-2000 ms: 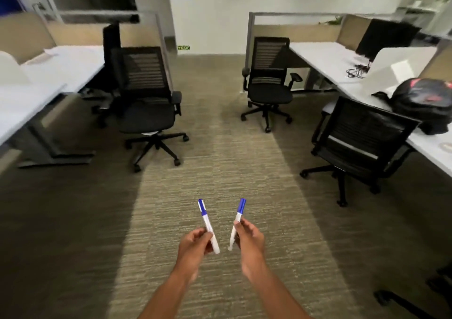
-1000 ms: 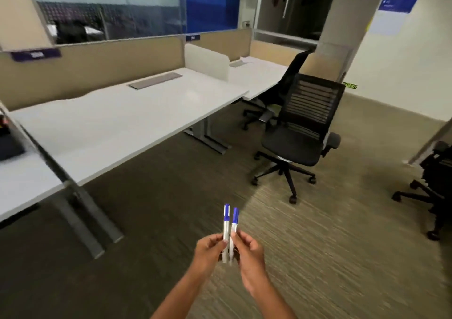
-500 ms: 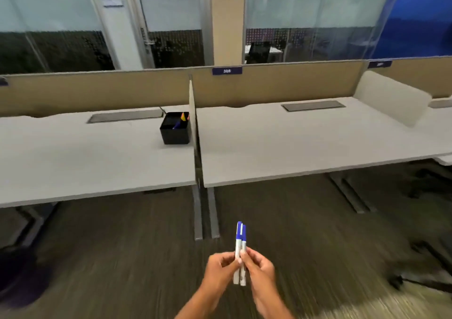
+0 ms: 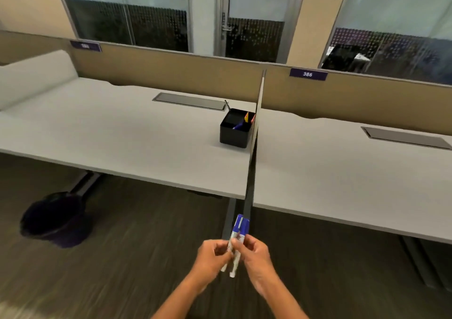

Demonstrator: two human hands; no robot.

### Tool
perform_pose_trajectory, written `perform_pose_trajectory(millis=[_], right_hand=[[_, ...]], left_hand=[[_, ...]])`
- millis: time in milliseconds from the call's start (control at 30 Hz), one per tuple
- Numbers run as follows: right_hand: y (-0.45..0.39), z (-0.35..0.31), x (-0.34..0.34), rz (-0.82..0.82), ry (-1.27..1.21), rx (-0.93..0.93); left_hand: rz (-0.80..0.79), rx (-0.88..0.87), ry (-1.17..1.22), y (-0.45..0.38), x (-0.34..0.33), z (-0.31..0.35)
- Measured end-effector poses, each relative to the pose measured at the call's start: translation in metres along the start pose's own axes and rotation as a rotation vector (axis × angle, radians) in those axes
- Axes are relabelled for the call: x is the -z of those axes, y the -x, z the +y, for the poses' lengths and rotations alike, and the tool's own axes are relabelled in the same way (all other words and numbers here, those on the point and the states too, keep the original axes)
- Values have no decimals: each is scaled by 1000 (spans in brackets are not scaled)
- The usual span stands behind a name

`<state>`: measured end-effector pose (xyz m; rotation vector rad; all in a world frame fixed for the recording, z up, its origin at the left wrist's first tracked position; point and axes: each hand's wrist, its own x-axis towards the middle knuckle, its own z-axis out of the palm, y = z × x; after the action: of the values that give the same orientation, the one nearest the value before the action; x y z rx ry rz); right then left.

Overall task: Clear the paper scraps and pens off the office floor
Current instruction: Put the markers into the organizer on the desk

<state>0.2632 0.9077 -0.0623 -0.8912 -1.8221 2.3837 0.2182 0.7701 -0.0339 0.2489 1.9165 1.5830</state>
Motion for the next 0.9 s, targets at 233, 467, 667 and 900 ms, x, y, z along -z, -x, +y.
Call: perform_pose_trajectory(millis=[233, 467, 667, 900], right_hand=[[-85, -57, -68, -16, 133, 48], [-152, -103, -121, 2, 183, 127], [-209, -138, -140, 79, 210, 195], [-286, -179, -145, 115, 190, 289]], left_hand=[[-19, -39, -63, -88, 79, 29], [-1, -138, -100, -151, 141, 70], [13, -164, -132, -212, 167, 103], [9, -231, -217, -297, 186, 139]])
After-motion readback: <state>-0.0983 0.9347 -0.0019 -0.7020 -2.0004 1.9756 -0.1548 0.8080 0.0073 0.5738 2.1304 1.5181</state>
